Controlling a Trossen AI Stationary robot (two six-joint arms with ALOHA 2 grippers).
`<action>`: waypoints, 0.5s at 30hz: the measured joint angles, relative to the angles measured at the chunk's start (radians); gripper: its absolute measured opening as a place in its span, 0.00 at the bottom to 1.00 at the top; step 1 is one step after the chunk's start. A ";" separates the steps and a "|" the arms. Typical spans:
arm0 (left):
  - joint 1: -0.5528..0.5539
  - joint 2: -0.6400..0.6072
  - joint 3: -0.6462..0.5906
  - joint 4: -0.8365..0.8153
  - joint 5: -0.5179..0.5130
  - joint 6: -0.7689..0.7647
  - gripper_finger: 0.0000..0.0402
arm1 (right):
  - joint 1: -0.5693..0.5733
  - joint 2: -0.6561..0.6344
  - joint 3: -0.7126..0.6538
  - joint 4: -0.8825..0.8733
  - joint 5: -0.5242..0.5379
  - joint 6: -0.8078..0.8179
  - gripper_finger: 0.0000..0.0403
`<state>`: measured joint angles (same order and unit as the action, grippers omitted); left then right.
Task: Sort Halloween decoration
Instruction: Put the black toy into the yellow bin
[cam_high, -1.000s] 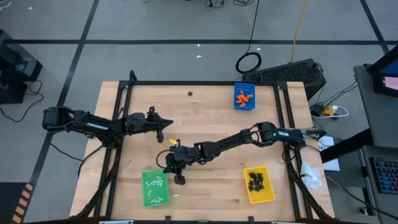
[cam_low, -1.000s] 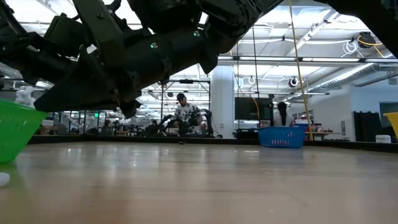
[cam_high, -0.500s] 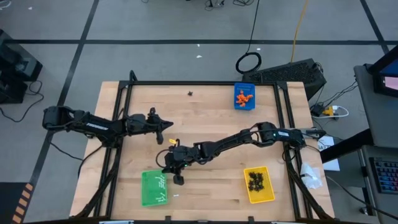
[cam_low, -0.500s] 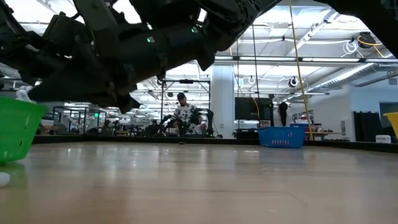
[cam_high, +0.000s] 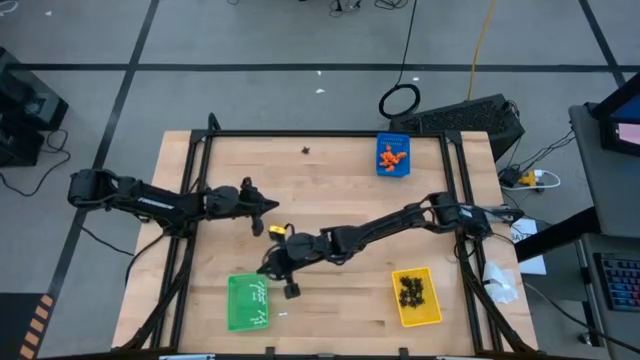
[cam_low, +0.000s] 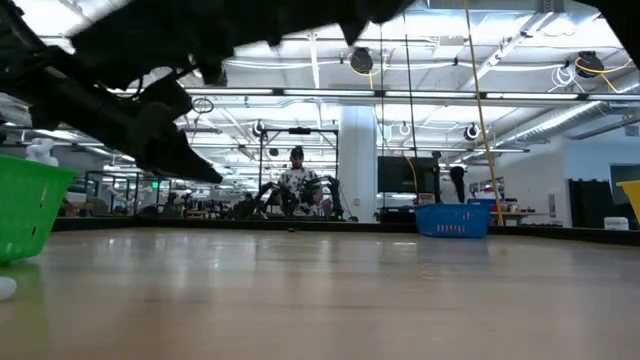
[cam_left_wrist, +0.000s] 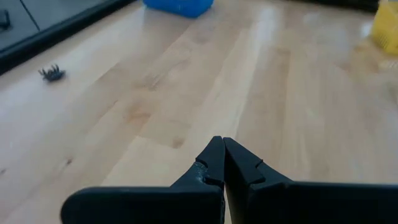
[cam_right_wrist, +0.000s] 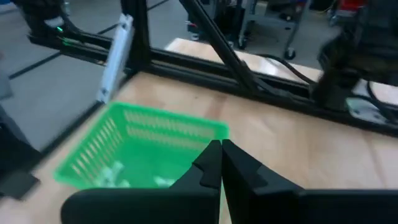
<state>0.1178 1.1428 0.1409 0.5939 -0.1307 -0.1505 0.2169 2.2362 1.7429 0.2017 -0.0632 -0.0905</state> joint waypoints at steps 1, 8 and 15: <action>0.002 -0.001 0.015 -0.042 0.001 0.000 0.00 | -0.005 -0.012 -0.047 0.040 0.001 -0.008 0.00; 0.064 0.000 0.194 -0.337 -0.001 0.071 0.00 | -0.066 -0.041 -0.427 0.532 -0.108 0.127 0.00; 0.183 0.095 0.470 -0.662 0.049 0.188 0.00 | -0.129 -0.247 -0.729 0.626 -0.080 0.196 0.00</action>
<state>0.3008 1.2378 0.6112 -0.0681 -0.0817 0.0373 0.0875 1.9890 1.0136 0.8281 -0.1436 0.1058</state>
